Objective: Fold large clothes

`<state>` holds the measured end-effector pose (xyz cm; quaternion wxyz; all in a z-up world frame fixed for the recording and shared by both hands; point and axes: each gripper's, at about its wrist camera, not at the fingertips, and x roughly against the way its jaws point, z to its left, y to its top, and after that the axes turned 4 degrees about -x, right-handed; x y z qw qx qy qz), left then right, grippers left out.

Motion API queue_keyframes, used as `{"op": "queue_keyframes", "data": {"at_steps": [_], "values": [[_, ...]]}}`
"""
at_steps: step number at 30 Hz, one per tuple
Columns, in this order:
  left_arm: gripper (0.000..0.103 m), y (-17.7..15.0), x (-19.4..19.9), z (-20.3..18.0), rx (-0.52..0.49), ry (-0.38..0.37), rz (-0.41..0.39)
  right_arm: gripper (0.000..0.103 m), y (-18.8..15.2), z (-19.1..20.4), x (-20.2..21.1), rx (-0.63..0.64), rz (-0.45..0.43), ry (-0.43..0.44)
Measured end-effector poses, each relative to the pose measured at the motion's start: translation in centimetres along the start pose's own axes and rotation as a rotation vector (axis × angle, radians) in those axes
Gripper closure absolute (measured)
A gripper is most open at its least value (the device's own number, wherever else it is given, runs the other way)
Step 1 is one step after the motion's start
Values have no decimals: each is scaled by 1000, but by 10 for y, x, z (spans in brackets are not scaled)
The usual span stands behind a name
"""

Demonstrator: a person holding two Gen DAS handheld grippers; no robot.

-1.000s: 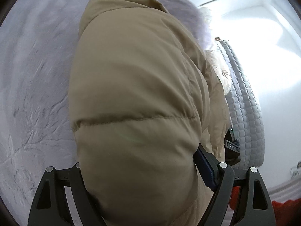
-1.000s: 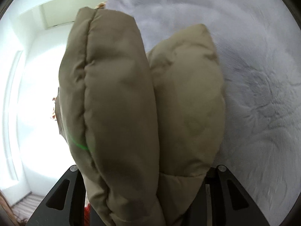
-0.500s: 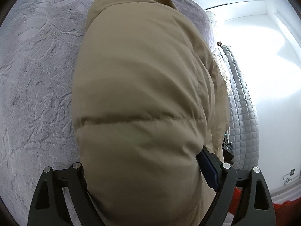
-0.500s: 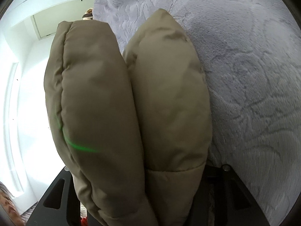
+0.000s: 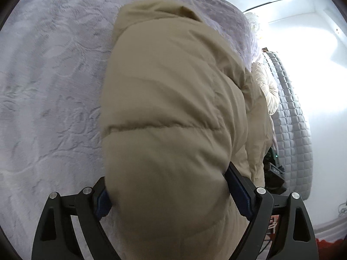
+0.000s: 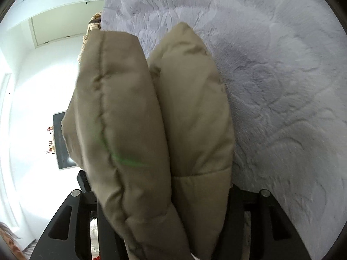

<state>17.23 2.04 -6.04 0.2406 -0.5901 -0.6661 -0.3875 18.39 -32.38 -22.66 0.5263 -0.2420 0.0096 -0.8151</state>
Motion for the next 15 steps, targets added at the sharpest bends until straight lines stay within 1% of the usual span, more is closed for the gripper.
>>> {"op": "queue_keyframes", "data": {"at_steps": [5,11,15], "values": [[14,-4,17,-5,-28,46,-18,48,-11,6,9,14,-20,-30],[14,-8,22,-6,-25,72,-19,48,-22,13,14,8,-46,-29],[14,-8,21,-10,-30,85,-21,48,-29,16,26,17,-57,-19]]}}
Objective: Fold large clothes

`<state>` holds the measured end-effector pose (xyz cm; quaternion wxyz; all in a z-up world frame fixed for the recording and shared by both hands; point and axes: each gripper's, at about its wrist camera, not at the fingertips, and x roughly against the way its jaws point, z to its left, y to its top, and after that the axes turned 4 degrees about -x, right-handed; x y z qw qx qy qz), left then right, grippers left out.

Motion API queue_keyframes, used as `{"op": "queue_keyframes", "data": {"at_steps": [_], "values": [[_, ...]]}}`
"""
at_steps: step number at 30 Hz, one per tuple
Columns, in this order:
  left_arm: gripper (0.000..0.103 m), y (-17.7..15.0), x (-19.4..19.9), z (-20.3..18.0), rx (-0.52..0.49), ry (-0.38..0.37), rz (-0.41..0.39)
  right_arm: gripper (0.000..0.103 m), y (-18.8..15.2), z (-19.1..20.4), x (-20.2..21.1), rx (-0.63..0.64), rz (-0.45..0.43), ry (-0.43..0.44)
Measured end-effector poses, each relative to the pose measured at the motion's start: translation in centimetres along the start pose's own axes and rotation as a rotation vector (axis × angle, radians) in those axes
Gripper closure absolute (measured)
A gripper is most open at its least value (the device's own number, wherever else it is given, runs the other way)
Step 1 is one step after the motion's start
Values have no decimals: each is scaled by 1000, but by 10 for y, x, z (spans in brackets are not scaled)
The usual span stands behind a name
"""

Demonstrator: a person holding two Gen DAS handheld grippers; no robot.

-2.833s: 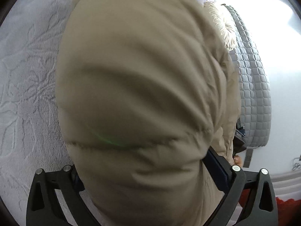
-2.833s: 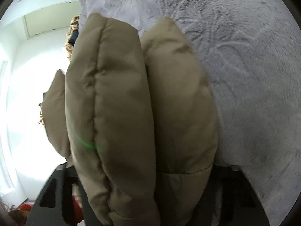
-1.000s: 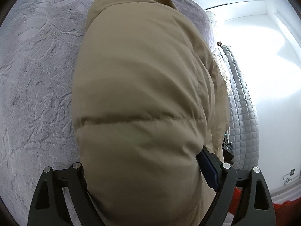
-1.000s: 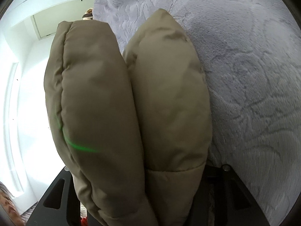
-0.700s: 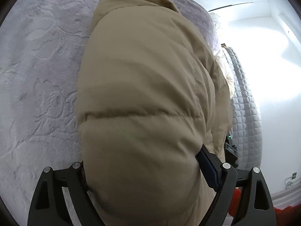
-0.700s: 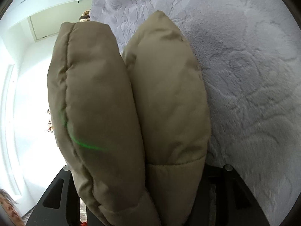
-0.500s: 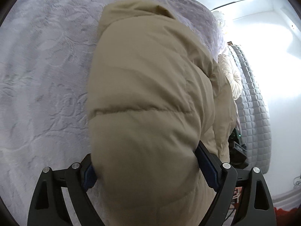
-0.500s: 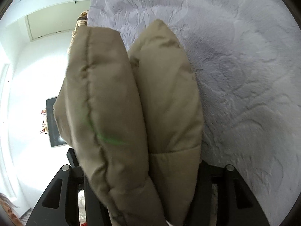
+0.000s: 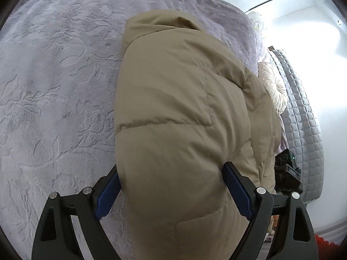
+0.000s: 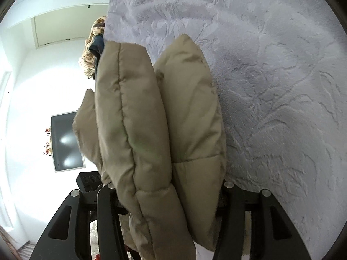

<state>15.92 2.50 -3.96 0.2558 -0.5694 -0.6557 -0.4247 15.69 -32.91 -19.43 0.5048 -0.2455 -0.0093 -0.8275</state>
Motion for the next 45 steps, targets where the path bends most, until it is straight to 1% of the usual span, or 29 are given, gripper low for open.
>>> {"op": "queue_keyframes", "data": {"at_steps": [7,10,17,21,24,33,39,42,45], "values": [[14,-2,-7,-7,1,10,-7,48,-4,-9,15,2,-6,26],[14,-3,-7,-9,2,15,-8,48,-5,-11,15,1,-11,31],[14,-3,-8,-11,17,19,12,47,-4,-10,7,34,-11,12],[14,-3,-9,-12,41,39,23,47,-6,-11,5,31,-15,35],[14,-4,-9,-16,66,63,25,47,-7,-14,6,35,-17,34],[13,-5,-10,-30,72,140,31,47,-11,-6,6,88,-20,-17],[14,-6,-1,-44,28,206,10,47,-15,1,7,116,-29,-71],[14,-4,9,-56,-6,230,-22,47,-18,8,10,144,-50,-133],[14,1,19,-67,-39,248,-62,47,-26,22,18,218,-95,-255]]}}
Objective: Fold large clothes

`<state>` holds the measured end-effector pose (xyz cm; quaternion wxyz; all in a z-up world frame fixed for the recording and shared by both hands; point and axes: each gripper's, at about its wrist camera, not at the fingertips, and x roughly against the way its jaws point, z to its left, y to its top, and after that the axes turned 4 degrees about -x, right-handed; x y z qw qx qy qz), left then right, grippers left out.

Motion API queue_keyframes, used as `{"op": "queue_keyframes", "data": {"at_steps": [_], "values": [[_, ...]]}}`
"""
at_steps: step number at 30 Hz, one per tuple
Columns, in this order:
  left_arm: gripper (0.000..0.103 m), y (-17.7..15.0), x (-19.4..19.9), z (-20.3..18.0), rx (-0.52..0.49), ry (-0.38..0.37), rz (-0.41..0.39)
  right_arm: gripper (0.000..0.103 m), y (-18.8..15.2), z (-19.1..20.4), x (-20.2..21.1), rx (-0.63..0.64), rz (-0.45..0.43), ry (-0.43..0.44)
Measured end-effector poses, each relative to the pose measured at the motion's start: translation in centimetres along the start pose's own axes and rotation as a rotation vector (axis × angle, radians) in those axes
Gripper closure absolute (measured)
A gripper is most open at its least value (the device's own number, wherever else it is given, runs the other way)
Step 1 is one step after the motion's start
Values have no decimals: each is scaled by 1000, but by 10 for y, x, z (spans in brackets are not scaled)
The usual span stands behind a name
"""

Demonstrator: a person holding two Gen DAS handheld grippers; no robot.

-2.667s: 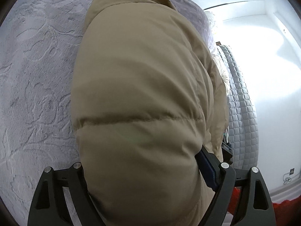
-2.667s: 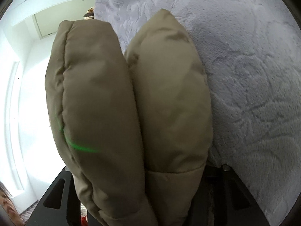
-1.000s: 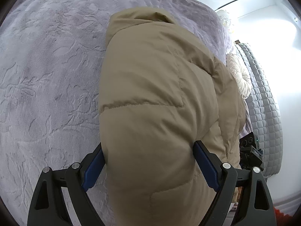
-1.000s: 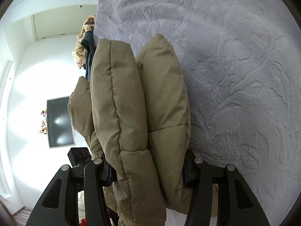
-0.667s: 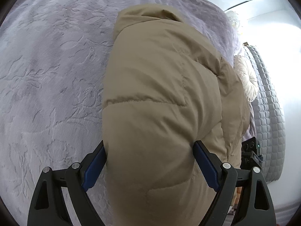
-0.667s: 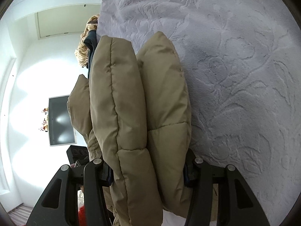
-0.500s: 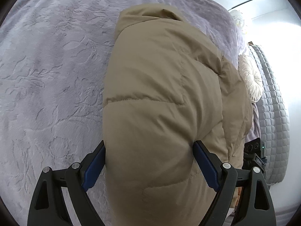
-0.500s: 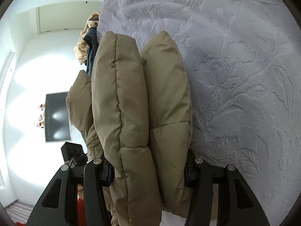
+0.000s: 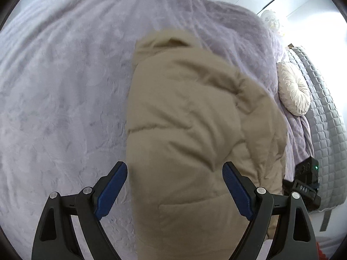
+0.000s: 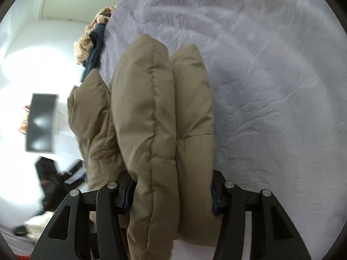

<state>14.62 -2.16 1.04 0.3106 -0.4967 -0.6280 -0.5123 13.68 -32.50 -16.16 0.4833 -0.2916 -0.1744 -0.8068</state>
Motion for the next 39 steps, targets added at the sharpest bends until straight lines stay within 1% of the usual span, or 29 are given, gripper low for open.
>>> {"op": "queue_keyframes", "data": {"at_steps": [1,3,4,5,6,7,10,12,15,17,19,22,24,28,32,36,37,39], "values": [[14,1,3,-3,-9,10,-11,47,-3,7,8,41,-29,-68],[14,2,8,-6,-28,38,-29,48,-9,17,21,91,-77,-133],[14,2,10,-9,-39,54,-38,56,-13,23,31,120,-109,-161],[14,2,12,-9,-43,60,-45,62,-15,29,39,144,-135,-179],[14,3,13,-10,-46,69,-60,71,-17,34,46,163,-156,-189],[14,3,15,-10,-49,79,-74,76,-19,42,56,182,-186,-196],[14,14,18,-13,-61,120,-121,78,-23,63,74,227,-246,-186],[14,24,17,-13,-60,141,-136,78,-22,77,77,262,-253,-162],[14,40,7,-15,-56,135,-139,78,-28,107,68,342,-223,-142],[14,46,-5,-22,-82,140,-127,78,-39,127,54,426,-198,-162],[14,45,-20,-34,-128,153,-107,78,-52,133,37,486,-171,-215],[14,41,-41,-55,-207,216,-102,78,-67,119,10,499,-117,-318],[14,37,-49,-67,-227,211,-102,78,-73,102,1,475,-101,-356],[13,28,-59,-88,-288,240,-114,78,-71,71,-3,408,-108,-370],[13,23,-68,-100,-321,274,-118,78,-76,53,-11,409,-125,-375],[13,17,-66,-105,-345,303,-123,78,-78,44,-15,363,-128,-374],[13,18,-64,-104,-345,305,-118,75,-77,45,-14,351,-124,-377],[13,17,-58,-104,-336,312,-103,75,-75,46,-13,337,-115,-379]]}}
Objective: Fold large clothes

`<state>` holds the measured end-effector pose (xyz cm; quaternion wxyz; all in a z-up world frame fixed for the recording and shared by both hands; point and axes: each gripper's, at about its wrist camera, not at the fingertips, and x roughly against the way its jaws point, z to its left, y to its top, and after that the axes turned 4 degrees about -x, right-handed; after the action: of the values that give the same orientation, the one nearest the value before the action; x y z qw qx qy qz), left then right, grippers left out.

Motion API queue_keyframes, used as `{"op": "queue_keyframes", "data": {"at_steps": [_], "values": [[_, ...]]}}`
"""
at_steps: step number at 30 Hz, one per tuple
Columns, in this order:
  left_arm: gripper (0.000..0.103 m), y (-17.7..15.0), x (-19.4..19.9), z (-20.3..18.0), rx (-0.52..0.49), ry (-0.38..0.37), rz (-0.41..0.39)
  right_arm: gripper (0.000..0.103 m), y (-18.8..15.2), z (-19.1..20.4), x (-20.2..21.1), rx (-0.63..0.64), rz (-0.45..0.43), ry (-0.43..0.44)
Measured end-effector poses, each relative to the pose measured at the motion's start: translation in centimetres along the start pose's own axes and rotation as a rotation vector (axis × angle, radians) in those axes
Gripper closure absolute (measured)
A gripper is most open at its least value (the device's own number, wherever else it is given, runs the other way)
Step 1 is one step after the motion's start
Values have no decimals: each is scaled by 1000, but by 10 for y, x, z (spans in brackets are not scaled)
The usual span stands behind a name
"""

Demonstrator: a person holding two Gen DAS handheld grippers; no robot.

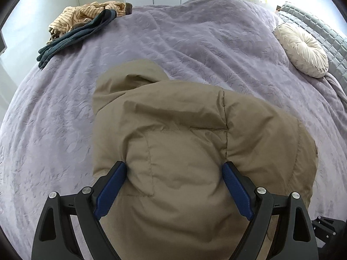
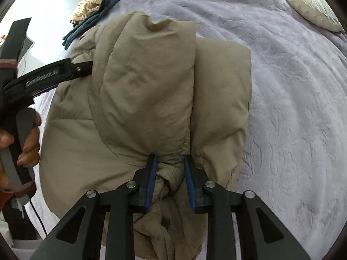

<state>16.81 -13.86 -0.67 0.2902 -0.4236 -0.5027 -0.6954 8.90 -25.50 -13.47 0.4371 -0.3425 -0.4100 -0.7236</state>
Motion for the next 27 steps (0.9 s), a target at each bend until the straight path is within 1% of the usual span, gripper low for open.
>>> {"op": "queue_keyframes", "data": {"at_steps": [5,12,17,19,23,24,25,27], "values": [[13,-9,25,7,28,3,34,75,10,5,9,-33,36,-10],[13,-36,62,17,54,-1,83,74,10,20,41,-42,39,-37],[13,-50,88,26,78,-8,108,74,-5,21,65,-75,67,-30],[13,-55,100,30,86,-8,110,70,-14,21,73,-94,77,-28],[13,-64,121,33,69,10,109,67,-29,22,89,-122,92,-23],[13,-67,126,34,62,20,112,63,-33,22,92,-127,96,-24],[13,-69,130,34,59,28,114,55,-35,25,96,-128,100,-27],[13,-75,140,37,63,36,126,47,-40,31,106,-119,90,-33]]}}
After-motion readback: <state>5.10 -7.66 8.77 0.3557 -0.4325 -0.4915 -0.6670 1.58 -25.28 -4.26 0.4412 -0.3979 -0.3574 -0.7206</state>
